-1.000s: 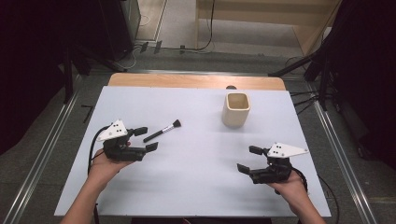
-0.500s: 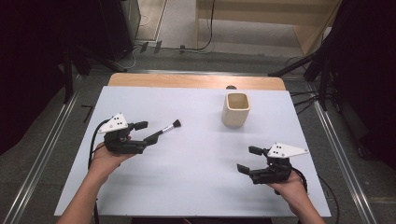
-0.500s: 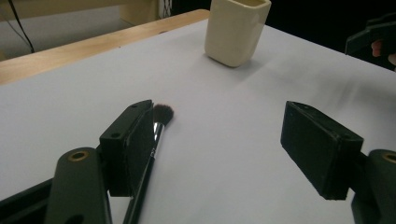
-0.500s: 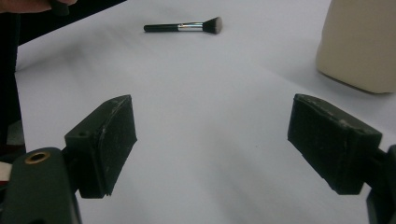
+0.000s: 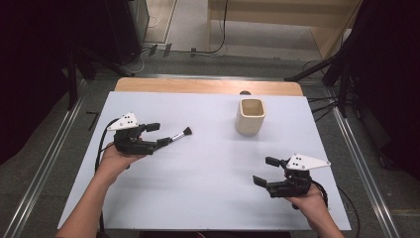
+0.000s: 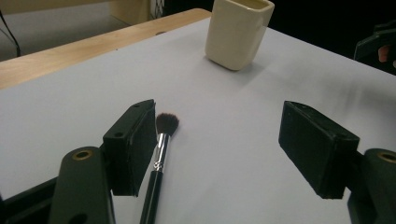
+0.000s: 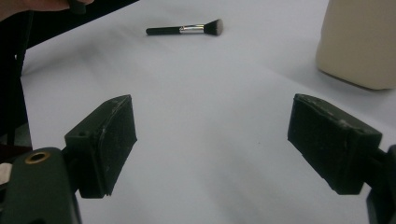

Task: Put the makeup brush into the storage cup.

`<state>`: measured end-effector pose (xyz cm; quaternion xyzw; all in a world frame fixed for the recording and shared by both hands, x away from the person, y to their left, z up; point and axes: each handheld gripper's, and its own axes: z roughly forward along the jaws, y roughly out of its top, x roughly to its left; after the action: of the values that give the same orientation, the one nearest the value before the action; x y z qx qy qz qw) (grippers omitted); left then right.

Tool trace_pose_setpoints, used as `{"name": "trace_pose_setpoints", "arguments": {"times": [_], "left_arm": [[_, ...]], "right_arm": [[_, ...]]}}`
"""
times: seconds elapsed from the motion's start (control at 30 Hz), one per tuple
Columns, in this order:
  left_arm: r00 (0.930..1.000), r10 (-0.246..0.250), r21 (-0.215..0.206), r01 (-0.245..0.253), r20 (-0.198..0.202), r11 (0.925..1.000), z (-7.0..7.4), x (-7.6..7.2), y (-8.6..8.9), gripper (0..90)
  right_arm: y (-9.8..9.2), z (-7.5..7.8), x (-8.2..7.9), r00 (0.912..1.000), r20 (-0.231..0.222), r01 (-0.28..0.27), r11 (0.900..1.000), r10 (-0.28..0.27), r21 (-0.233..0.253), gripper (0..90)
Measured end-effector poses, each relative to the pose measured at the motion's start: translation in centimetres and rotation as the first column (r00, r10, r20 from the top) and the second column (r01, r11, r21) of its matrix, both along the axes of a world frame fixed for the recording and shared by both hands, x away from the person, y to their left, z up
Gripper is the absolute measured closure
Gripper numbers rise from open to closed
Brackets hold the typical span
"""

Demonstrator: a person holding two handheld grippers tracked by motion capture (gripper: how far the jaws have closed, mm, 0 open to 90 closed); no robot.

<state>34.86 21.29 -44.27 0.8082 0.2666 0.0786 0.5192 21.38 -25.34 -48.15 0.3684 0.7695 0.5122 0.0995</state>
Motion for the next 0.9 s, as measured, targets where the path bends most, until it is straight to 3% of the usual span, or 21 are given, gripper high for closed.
{"name": "trace_pose_setpoints", "arguments": {"times": [0.27,0.47,0.57,0.9], "left_arm": [[0.9998,-0.018,0.023,0.017,0.01,0.9996,-0.2,1.1,-0.5,28.9],[0.9995,-0.022,0.011,0.022,0.022,0.9997,-0.5,2.1,-1.3,29.8],[0.9993,-0.034,0.042,0.034,0.011,0.9985,-0.5,2.8,-1.7,30.7],[0.9992,-0.036,0.023,0.035,0.017,0.9991,-0.2,4.6,-2.9,30.9]], "right_arm": [[0.2,0.0,-0.2,0.9999,0.002,-0.01,1.0,0.01,-0.008,16.3],[0.3,-0.1,-0.2,0.9999,0.002,-0.01,1.0,0.01,-0.012,16.3],[0.3,-0.1,-0.2,0.9999,0.001,-0.011,1.0,0.011,-0.012,16.3],[0.2,0.0,-0.2,0.9998,0.004,-0.018,1.0,0.018,-0.005,16.3]]}}
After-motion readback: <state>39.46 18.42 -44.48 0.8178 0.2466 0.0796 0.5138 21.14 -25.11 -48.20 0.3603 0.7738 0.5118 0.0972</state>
